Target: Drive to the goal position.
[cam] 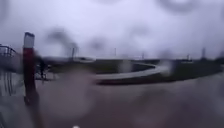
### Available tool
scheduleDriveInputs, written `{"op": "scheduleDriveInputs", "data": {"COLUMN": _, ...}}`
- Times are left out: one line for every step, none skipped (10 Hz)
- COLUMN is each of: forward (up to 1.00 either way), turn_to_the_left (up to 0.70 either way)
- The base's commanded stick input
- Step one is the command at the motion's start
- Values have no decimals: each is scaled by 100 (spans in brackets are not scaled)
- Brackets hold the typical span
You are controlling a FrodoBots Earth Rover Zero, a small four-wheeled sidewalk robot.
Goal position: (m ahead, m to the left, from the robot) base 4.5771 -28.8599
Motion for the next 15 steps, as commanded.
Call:
{"op": "scheduleDriveInputs", "data": {"forward": 0, "turn_to_the_left": 6}}
{"op": "scheduleDriveInputs", "data": {"forward": 0, "turn_to_the_left": 0}}
{"op": "scheduleDriveInputs", "data": {"forward": 0, "turn_to_the_left": 0}}
{"op": "scheduleDriveInputs", "data": {"forward": 0, "turn_to_the_left": 0}}
{"op": "scheduleDriveInputs", "data": {"forward": 0, "turn_to_the_left": 0}}
{"op": "scheduleDriveInputs", "data": {"forward": 0, "turn_to_the_left": 0}}
{"op": "scheduleDriveInputs", "data": {"forward": 0, "turn_to_the_left": 0}}
{"op": "scheduleDriveInputs", "data": {"forward": 0, "turn_to_the_left": 0}}
{"op": "scheduleDriveInputs", "data": {"forward": 0, "turn_to_the_left": 0}}
{"op": "scheduleDriveInputs", "data": {"forward": 0, "turn_to_the_left": 0}}
{"op": "scheduleDriveInputs", "data": {"forward": 0, "turn_to_the_left": -8}}
{"op": "scheduleDriveInputs", "data": {"forward": 0, "turn_to_the_left": -36}}
{"op": "scheduleDriveInputs", "data": {"forward": 0, "turn_to_the_left": -62}}
{"op": "scheduleDriveInputs", "data": {"forward": 0, "turn_to_the_left": -70}}
{"op": "scheduleDriveInputs", "data": {"forward": 0, "turn_to_the_left": -70}}
